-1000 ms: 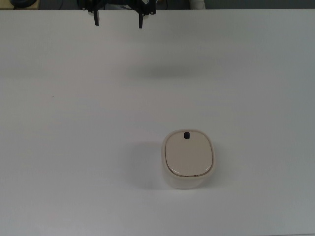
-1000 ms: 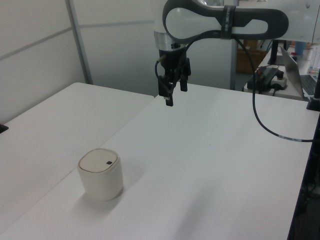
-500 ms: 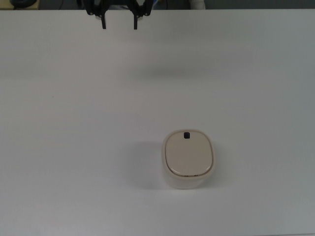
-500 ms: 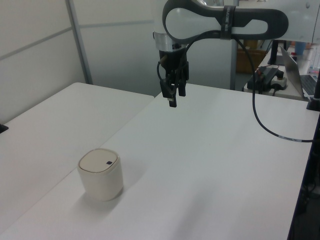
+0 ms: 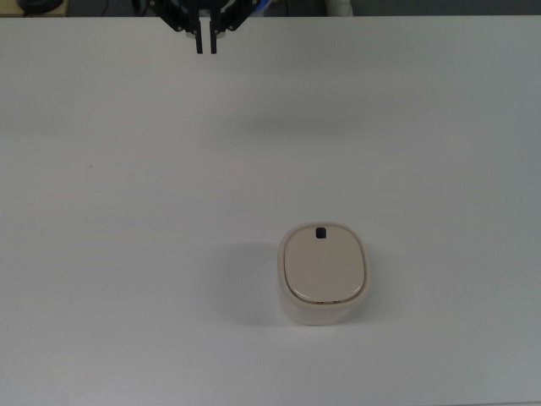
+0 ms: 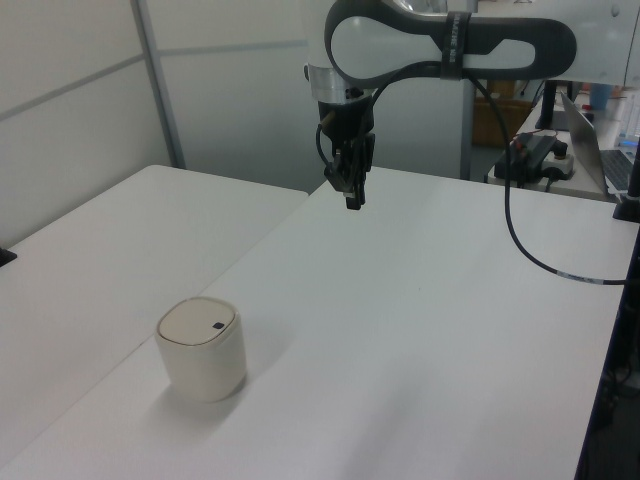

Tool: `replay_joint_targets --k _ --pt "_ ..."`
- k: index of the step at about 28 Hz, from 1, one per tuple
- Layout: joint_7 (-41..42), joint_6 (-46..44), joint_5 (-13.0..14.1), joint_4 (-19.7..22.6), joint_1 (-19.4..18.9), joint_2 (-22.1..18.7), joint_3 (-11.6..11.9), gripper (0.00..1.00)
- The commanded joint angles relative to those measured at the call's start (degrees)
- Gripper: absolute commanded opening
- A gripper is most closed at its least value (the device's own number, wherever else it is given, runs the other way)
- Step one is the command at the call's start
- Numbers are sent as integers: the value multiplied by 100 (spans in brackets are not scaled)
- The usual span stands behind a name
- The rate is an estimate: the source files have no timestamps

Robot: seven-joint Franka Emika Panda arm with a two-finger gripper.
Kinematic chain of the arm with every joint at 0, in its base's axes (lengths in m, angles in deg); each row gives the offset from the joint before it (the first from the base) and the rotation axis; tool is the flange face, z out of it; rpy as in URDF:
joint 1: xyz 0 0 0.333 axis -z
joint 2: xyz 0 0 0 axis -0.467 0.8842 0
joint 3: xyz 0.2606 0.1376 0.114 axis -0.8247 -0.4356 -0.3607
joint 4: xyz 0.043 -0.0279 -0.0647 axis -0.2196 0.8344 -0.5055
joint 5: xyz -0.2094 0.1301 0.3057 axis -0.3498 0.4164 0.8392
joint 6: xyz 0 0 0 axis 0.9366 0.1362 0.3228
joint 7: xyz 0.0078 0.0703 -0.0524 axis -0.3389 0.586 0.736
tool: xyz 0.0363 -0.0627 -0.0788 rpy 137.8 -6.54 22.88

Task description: Open the trash can

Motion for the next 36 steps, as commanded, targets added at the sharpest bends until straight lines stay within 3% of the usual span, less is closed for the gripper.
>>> replay_joint_targets --k 1,8,17,21,26,33,36 --pt "165 -108 104 28 -27 -25 31 0" --pt "113 93 182 2 -53 133 -13 0" --pt "51 1332 402 2 -97 678 -179 0" --pt "60 1710 332 2 -158 932 -311 0" --pt "-62 2350 280 -16 -430 1328 -303 0" --pt "-731 3126 -160 -16 -642 1768 -311 0" --pt "-766 3328 -151 -7 -651 1821 -311 0"
